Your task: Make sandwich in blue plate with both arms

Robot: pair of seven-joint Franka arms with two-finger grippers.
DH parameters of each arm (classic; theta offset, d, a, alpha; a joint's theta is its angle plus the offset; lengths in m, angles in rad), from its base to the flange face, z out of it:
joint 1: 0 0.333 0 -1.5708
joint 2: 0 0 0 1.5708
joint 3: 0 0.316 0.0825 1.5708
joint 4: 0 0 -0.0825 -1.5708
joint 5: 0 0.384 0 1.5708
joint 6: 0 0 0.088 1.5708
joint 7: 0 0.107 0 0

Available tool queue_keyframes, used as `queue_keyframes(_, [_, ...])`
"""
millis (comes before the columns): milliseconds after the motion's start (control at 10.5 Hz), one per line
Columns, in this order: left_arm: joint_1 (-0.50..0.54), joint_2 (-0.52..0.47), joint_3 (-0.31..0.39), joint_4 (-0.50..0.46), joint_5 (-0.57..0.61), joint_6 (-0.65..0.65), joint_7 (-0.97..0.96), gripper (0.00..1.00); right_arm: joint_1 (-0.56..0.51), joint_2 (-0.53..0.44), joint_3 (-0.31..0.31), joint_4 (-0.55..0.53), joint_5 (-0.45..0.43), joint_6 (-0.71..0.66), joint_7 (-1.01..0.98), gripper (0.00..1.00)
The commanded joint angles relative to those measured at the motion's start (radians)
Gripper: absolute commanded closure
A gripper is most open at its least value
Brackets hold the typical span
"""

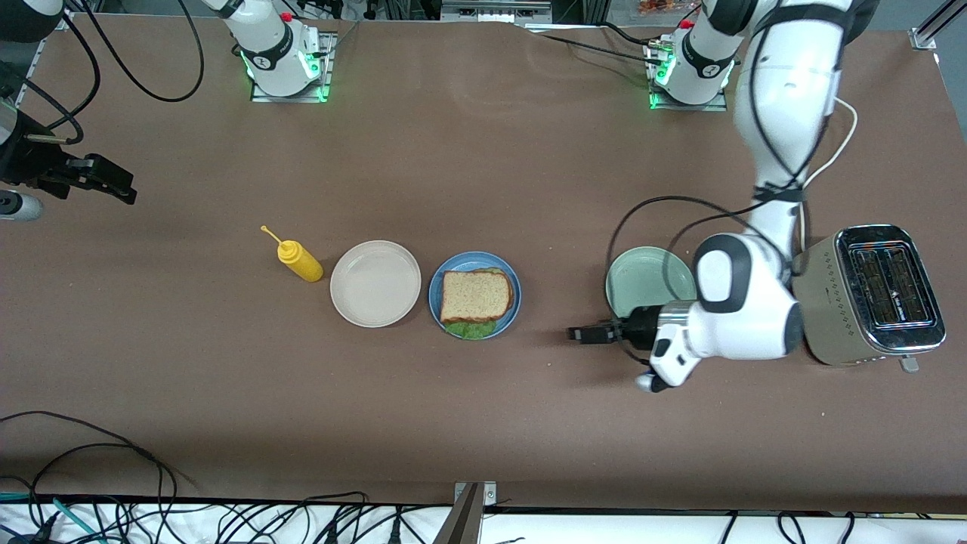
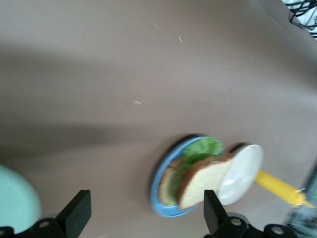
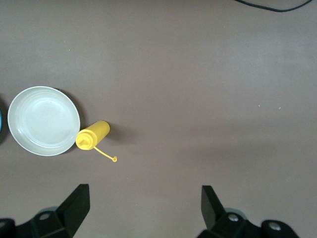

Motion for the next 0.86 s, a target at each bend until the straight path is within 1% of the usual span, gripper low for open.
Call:
queue_keyframes(0, [0.044, -0.257, -0.003, -0.144, 0.331, -0.055, 0.087, 0.0, 0.002, 0.011, -0.001, 0.024, -0.005, -0.018, 0.001, 0.0])
queue_keyframes(95, [0.083, -0.34, -0.003, -0.187, 0.394, -0.055, 0.087, 0.0, 0.002, 0.011, -0.001, 0.024, 0.001, -0.015, 0.001, 0.0])
queue_keyframes(286, [0.117, -0.472, -0.001, -0.239, 0.518, -0.063, 0.087, 0.0, 0.002, 0.009, -0.001, 0.024, 0.01, -0.02, -0.002, 0.0])
queue_keyframes(382, [0.118, -0.545, -0.001, -0.261, 0.59, -0.114, 0.088, 0.0, 0.002, 0.009, 0.002, 0.026, 0.021, -0.015, -0.002, 0.0])
queue_keyframes(477, [0.118, -0.608, -0.003, -0.261, 0.652, -0.18, 0.087, 0.0, 0.003, 0.008, 0.005, 0.026, 0.021, -0.016, -0.002, 0.0])
queue_keyframes(668, [0.118, -0.698, -0.009, -0.256, 0.747, -0.314, 0.085, 0.0, 0.003, 0.008, 0.002, 0.026, 0.029, -0.018, 0.0, 0.0])
queue_keyframes(763, [0.118, -0.733, -0.009, -0.258, 0.788, -0.342, 0.084, 0.0, 0.002, 0.009, 0.0, 0.026, 0.03, -0.017, -0.002, 0.0])
